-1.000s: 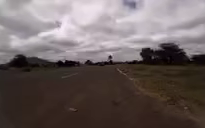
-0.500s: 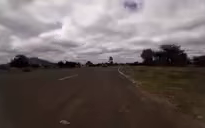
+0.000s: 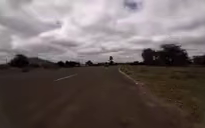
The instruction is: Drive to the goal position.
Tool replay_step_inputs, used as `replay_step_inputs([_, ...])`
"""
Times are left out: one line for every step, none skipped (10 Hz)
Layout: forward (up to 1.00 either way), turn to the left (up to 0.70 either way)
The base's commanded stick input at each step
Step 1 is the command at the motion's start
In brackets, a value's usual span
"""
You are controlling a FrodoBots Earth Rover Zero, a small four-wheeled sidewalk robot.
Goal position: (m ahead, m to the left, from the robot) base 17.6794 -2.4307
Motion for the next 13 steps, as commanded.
replay_step_inputs([0.6,0.0])
replay_step_inputs([0.6,0.0])
replay_step_inputs([0.6,0.0])
replay_step_inputs([0.6,0.0])
replay_step_inputs([0.6,0.0])
replay_step_inputs([0.6,0.0])
replay_step_inputs([0.6,0.0])
replay_step_inputs([0.6,0.0])
replay_step_inputs([0.6,0.0])
replay_step_inputs([0.6,0.0])
replay_step_inputs([0.6,0.0])
replay_step_inputs([0.6,0.0])
replay_step_inputs([0.6,0.0])
